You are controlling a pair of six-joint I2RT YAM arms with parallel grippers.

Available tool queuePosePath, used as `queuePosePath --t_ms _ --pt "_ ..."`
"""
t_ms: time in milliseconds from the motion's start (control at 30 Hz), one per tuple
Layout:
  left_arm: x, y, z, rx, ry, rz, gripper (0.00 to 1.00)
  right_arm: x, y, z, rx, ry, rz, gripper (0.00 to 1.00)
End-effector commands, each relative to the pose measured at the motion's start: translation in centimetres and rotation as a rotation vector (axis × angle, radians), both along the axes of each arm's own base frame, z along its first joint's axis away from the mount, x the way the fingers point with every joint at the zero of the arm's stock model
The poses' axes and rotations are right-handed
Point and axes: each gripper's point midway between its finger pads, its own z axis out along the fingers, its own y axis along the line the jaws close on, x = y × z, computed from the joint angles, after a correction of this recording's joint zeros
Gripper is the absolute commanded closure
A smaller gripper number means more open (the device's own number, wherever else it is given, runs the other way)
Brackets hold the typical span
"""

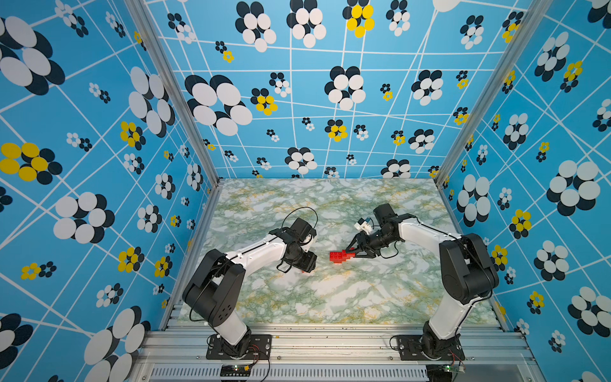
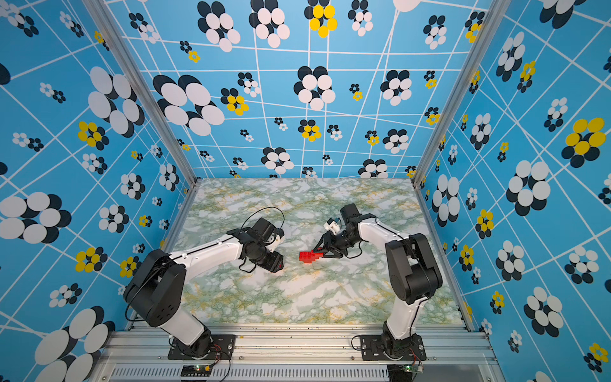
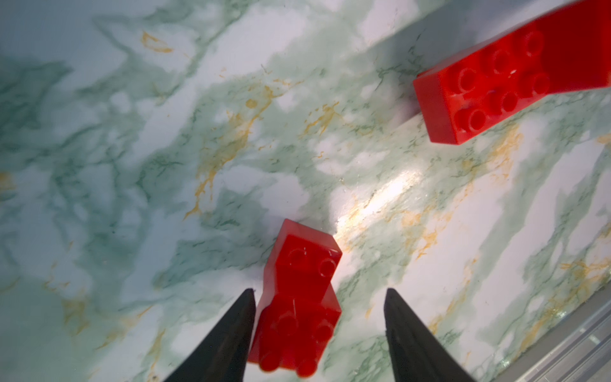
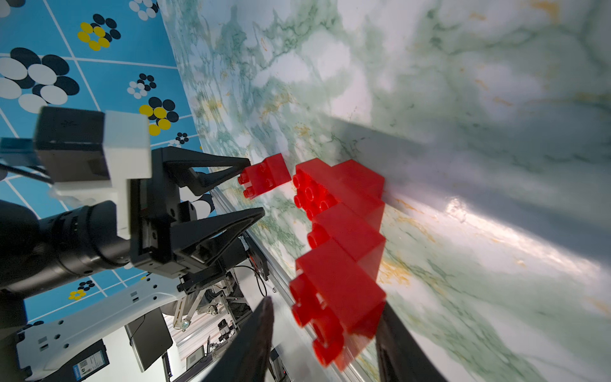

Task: Assemble the letter v with lego
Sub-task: Pick up the lego brick from the center of the board.

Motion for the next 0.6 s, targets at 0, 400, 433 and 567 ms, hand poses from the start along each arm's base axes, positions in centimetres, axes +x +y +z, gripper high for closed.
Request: queuePosePath --t_ms 0,400,433,567 --pt "-0.70 0.28 -0.10 0.045 0.018 -0.050 0.36 -0.27 0.07 0.45 -0.007 -0.009 0.020 0.49" --pt "-0.10 0.56 -0.73 0.090 0.016 -0.045 0.52 -0.36 0.06 0.33 -0.007 -0.003 0.020 0.49" --pt "0.00 0.43 -0.73 0.088 0.014 -0.047 0.52 -0.39 0.05 0.33 -0.008 -0.003 0.020 0.49" --pt "-0.01 0.24 -0.99 0.095 0.019 -0.058 0.52 -0.39 0.04 0.28 -0.009 -0.002 0.021 0.49"
